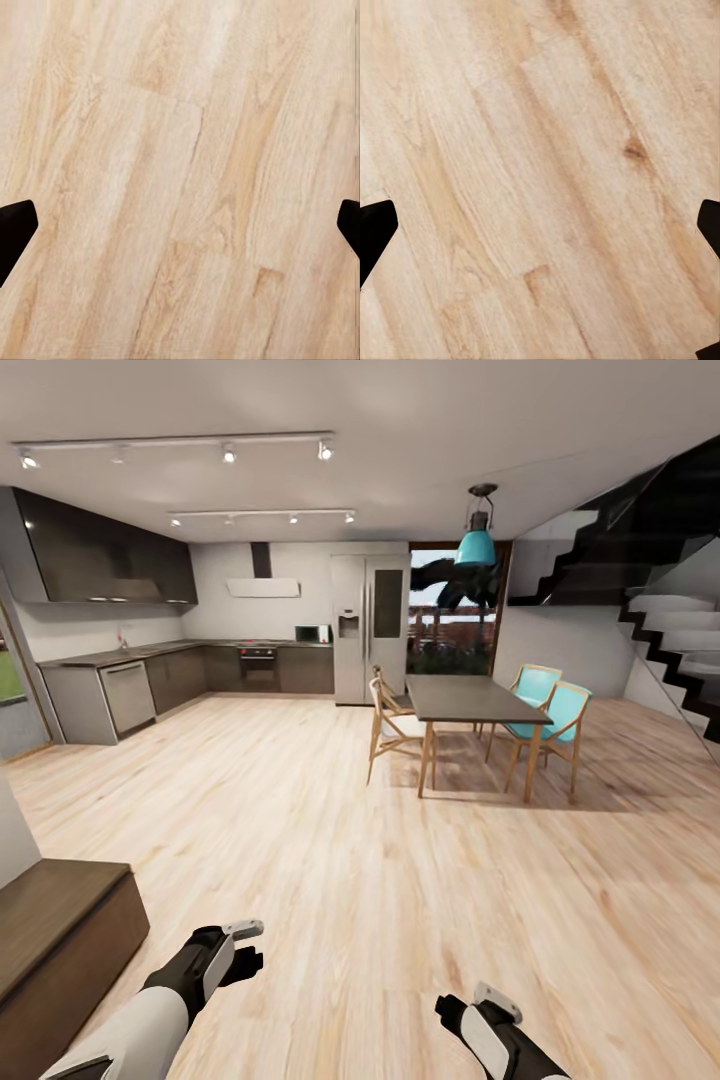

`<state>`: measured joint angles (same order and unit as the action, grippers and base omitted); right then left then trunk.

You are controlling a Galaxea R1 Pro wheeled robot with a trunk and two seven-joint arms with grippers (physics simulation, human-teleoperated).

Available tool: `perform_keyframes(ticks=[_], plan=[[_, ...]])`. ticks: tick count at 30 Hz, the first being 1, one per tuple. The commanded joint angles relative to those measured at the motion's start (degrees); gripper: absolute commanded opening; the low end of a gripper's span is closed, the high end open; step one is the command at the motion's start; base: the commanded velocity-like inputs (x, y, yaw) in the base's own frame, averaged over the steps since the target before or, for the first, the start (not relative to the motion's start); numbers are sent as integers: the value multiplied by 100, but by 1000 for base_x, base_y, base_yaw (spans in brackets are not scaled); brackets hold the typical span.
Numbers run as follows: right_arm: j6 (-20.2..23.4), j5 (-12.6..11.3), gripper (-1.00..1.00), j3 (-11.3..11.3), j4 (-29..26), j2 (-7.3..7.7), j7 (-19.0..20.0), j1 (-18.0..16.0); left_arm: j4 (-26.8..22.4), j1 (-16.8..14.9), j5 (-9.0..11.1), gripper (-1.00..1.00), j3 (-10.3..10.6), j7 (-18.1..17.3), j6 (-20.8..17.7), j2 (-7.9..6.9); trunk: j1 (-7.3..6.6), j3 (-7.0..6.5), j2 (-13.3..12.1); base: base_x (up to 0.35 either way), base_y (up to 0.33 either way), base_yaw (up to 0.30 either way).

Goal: Place each of the two pumpkins and all three candles from the living room inside a cabinet in the living room (use any cabinet), then make sure every cabinet is closed, and position the cauldron so it is next to a table in the living room.

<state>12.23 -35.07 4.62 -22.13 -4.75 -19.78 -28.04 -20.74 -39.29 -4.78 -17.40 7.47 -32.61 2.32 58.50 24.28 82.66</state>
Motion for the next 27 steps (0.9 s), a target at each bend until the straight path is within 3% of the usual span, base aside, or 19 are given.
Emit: perform_keyframes(ticks=[1,17,27], plan=[[-61,0,100,-4,64,0,0,0,0,0,-3,100,0,0,0,-2,0,0,0,287,-168,0],[-120,-7,100,-22,200,1,9,0,0,0,-1,100,0,0,-2,5,0,92,0,278,-165,0],[-110,1,100,-22,200,0,9,0,0,0,-2,100,0,0,-3,5,0,184,0,109,-42,0]])
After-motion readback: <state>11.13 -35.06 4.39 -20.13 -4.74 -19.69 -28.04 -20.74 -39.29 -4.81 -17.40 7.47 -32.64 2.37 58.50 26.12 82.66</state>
